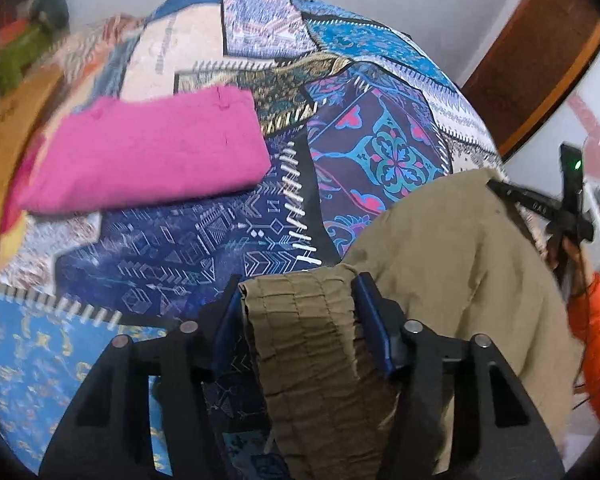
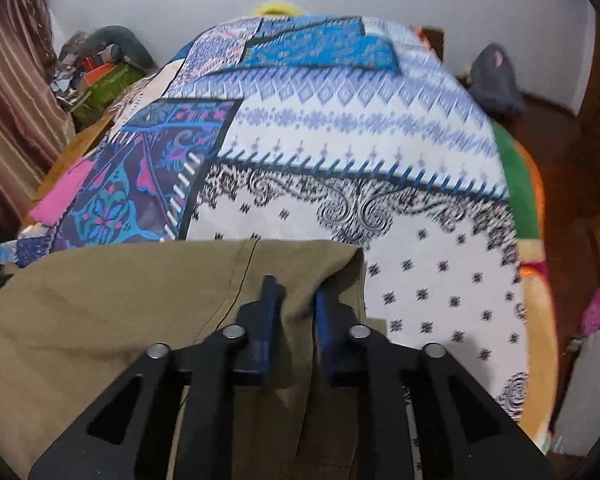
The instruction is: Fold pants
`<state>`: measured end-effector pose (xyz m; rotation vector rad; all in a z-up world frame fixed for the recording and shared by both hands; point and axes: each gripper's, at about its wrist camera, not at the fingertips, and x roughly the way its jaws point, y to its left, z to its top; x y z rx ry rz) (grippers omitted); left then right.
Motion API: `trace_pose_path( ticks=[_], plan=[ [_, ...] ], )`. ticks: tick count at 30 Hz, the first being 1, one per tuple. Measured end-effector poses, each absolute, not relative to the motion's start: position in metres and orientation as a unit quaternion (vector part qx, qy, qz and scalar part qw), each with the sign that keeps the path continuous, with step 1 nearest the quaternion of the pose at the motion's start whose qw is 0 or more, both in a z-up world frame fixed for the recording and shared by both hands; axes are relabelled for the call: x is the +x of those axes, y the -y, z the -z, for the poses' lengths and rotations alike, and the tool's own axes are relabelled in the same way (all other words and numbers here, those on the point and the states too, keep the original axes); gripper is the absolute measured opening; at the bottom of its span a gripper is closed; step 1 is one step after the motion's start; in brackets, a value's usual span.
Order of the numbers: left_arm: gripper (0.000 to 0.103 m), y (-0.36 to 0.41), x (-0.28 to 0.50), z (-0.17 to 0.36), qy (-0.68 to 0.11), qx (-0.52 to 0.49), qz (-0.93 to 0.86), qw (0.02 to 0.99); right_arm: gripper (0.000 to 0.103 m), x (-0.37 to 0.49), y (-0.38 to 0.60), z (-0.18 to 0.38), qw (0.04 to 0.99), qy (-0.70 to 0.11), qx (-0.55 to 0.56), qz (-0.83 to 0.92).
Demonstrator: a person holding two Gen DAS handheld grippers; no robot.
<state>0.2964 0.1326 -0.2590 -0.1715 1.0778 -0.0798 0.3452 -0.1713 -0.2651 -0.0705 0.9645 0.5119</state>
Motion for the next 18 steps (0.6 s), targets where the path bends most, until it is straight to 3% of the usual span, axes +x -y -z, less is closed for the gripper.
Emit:
trace_pose_path(
  ticks=[5,14,16,18],
  plan=[
    [0.051,-0.11,0.29,0.251,-0.493,0.007,0.007,0.87,0.007,0.335,0.164,0.254,0.874,-0.423,-0.087,-0.222],
    [0.051,-0.111,0.294,0.25,-0.492,0.013,-0.011,0.871,0.007,0.34,0.167,0.26,0.876,-0.424,-0.132,-0.189],
    [0.051,-0.112,0.293,0.242,-0.491,0.011,-0.014,0.871,0.009,0.339,0.166,0.253,0.875,-0.426,-0.139,-0.182],
    [0.052,-0.113,0.291,0.23,-0.486,0.006,-0.016,0.874,0.018,0.333,0.168,0.239,0.882,-0.418,-0.134,-0.175]
  ],
)
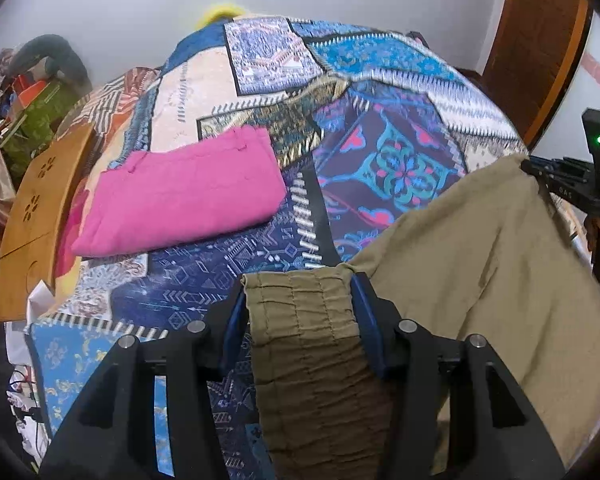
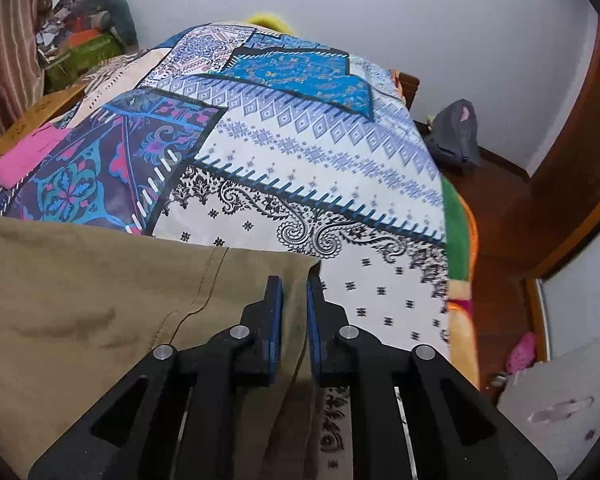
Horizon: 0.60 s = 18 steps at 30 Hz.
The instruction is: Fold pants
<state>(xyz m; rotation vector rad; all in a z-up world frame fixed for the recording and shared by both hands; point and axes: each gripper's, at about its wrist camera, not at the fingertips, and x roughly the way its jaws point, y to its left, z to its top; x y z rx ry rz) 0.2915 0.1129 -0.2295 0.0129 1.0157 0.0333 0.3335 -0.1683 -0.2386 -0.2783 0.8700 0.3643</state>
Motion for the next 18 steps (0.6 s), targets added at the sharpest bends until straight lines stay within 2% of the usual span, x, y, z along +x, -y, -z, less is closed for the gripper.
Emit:
trace_pose_path(
  ticks=[3,6,12,18],
  plan=[
    [0.059,-0.109,0.287,0.21,-0.47,0.021,-0.027,0.882,0.031,0.321,0.169,0.213,0.887,-0.401,-0.122,-0.195],
    [0.067,-0.103,0.28,0.189,-0.441,0.042,-0.051,0.895,0.039,0.302,0.16,0.186,0.888,-0.38,-0.102,-0.238],
    [0.068,-0.083,0.269,0.172,-0.435,0.004,0.009,0.9,0.041,0.273,0.122,0.172,0.858,-0.389,-0.067,-0.329],
    [0.068,-0.043,0.265,0.205,-0.477,0.013,0.059,0.877,0.041,0.258,0.083,0.211,0.796,-0.465,-0.069,-0.381]
  ],
)
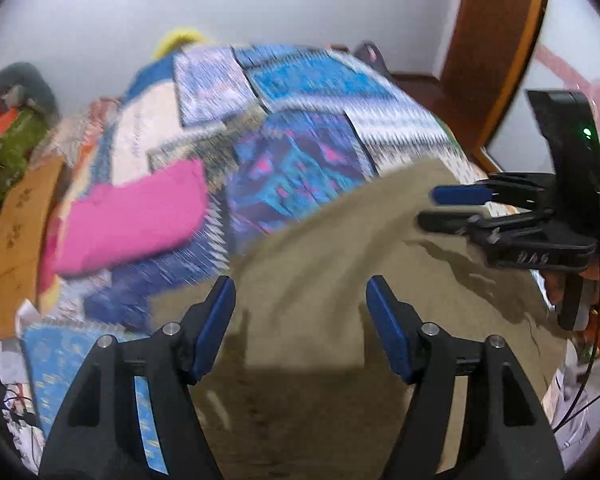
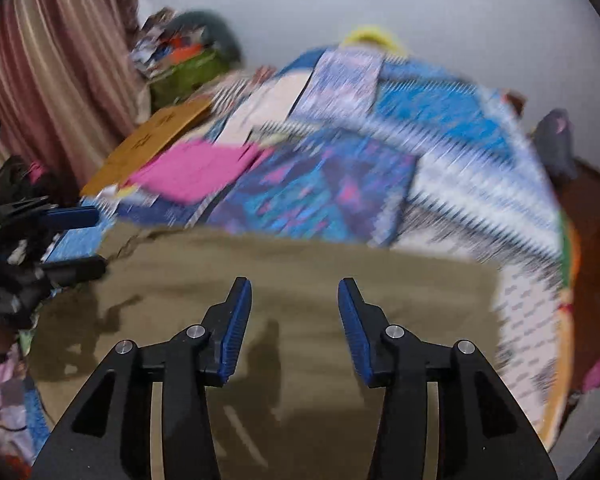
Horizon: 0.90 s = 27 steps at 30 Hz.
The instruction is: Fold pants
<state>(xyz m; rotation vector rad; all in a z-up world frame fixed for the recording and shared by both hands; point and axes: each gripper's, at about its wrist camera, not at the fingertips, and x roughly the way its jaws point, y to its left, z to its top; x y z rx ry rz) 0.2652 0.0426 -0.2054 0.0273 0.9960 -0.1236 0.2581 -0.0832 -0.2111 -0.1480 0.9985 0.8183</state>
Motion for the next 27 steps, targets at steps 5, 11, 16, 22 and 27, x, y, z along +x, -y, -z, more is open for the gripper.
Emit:
trace_pose_path(
  ticks=[5,11,16,22,27],
  plan=[
    [0.068,-0.037,0.26,0.239,-0.518,0.003,0.067,0.853,0.041,0.229,0.096,0.232,0.784,-0.482,-0.099,-0.38],
    [0.072,-0.042,0.235,0.239,-0.5,0.019,0.058,0.864,0.041,0.204,0.141,0.233,0.799,-0.488,-0.084,-0.342],
    [0.075,-0.052,0.212,0.236,-0.493,0.031,0.035,0.869,0.041,0.185,0.178,0.233,0.816,-0.491,-0.065,-0.298],
    [0.075,-0.087,0.183,0.224,-0.488,-0.014,0.013,0.873,0.043,0.163,0.215,0.237,0.822,-0.505,-0.038,-0.26],
    [0.076,-0.107,0.154,0.205,-0.474,-0.049,0.004,0.879,0.044,0.151,0.232,0.224,0.839,-0.494,-0.046,-0.223]
  ],
)
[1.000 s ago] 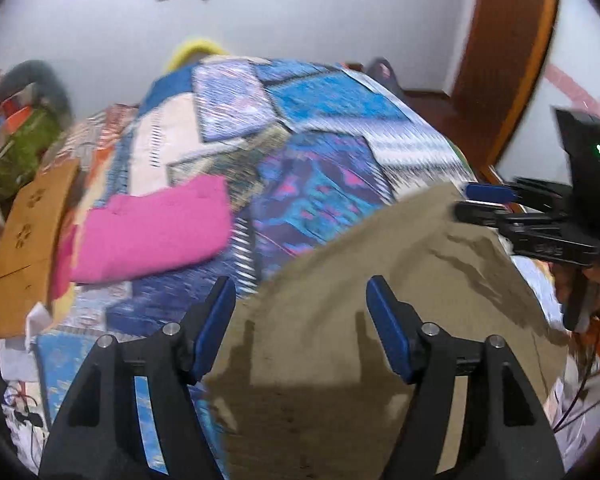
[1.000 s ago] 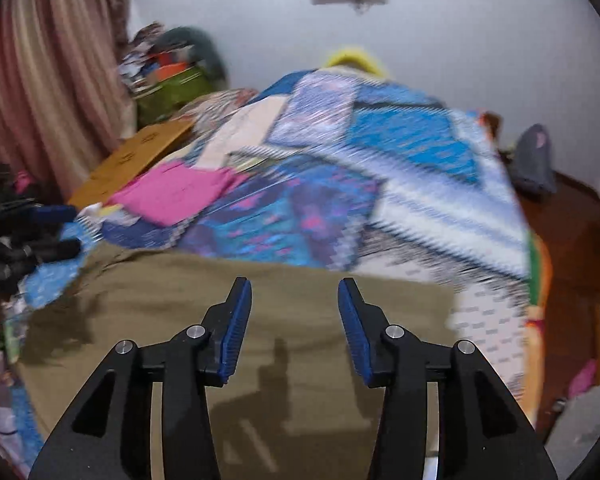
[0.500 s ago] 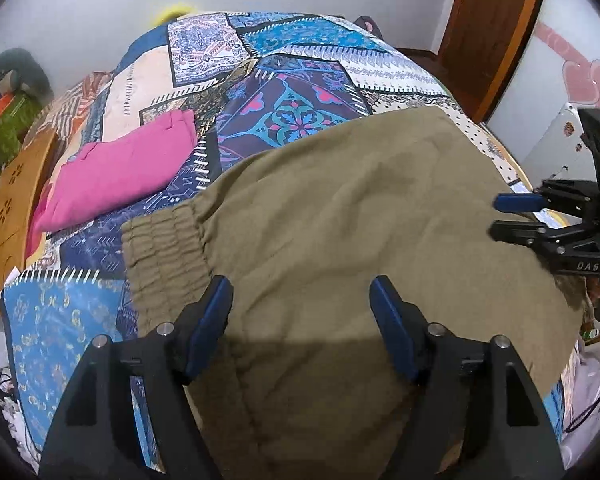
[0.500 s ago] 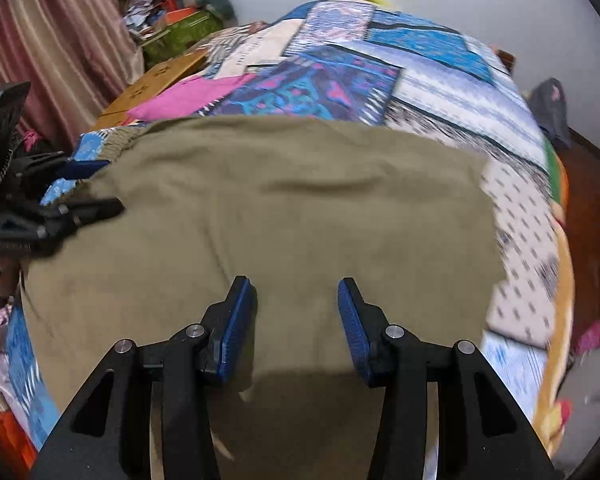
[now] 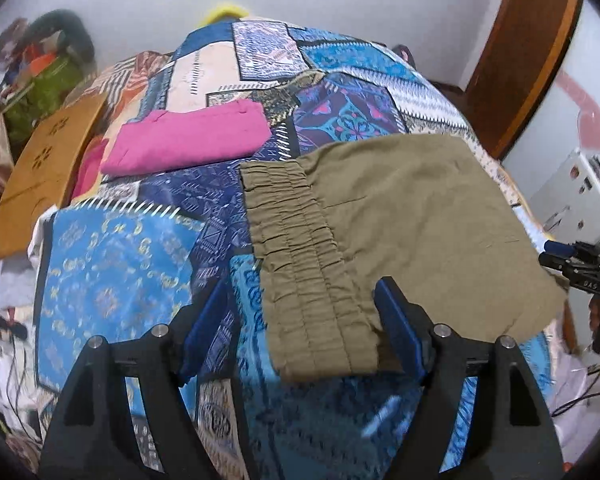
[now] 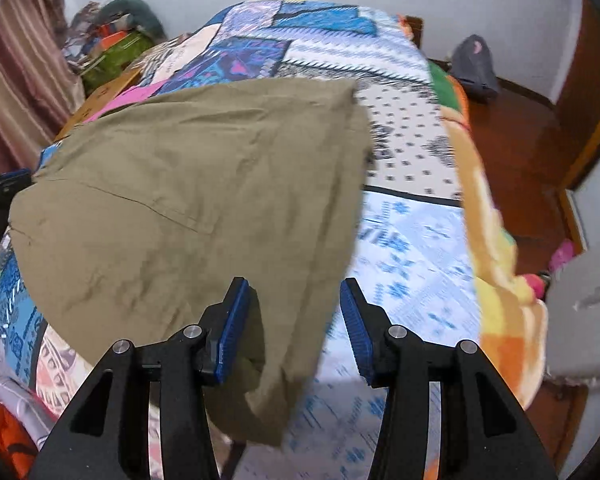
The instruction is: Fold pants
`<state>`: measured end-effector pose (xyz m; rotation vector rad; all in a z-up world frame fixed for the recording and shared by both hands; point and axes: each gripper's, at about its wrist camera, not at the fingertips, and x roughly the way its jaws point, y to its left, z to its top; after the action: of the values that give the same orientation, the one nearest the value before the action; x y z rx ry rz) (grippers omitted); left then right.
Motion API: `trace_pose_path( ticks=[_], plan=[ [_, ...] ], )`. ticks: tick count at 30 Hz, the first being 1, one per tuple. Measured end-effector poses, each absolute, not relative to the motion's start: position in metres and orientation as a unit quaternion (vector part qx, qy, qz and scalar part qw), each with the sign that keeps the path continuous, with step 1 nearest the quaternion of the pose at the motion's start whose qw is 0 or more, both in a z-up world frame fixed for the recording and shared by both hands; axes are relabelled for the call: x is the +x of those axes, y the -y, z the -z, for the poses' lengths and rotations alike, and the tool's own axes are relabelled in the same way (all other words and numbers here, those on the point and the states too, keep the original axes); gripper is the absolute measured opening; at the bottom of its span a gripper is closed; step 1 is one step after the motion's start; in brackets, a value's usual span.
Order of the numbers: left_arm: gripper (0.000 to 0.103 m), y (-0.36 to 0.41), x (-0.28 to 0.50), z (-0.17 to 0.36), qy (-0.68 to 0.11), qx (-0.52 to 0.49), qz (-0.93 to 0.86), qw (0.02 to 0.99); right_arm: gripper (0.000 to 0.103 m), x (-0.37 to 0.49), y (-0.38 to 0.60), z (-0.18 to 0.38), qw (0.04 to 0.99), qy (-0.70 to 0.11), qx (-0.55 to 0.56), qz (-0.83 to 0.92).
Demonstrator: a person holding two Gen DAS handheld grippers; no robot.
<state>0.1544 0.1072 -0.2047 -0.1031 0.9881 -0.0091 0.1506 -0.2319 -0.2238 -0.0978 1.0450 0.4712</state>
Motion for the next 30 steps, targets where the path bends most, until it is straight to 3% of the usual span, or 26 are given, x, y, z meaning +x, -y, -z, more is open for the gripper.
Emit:
trace_pose_path(
  ticks=[5,13,20,24,30],
  plan=[
    [0.078,-0.1,0.136,0.192,-0.462,-0.051,0.007,0.886,0.044,0.139,0.226,0.191,0.867,-0.443,-0.031,-0.226],
    [0.081,-0.088,0.116,0.208,-0.487,-0.138,0.062,0.86,0.048,0.121,0.175,0.17,0.885,-0.377,-0.058,-0.267],
    [0.082,-0.086,0.113,0.238,-0.509,-0.211,0.084,0.83,0.048,0.121,0.145,0.195,0.872,-0.394,-0.069,-0.282],
    [0.095,-0.092,0.114,0.24,-0.495,-0.257,0.095,0.825,0.048,0.125,0.141,0.212,0.858,-0.422,-0.066,-0.287],
    [0.096,-0.105,0.124,0.244,-0.472,-0.324,0.107,0.813,0.048,0.124,0.143,0.22,0.85,-0.432,-0.054,-0.296]
  ],
)
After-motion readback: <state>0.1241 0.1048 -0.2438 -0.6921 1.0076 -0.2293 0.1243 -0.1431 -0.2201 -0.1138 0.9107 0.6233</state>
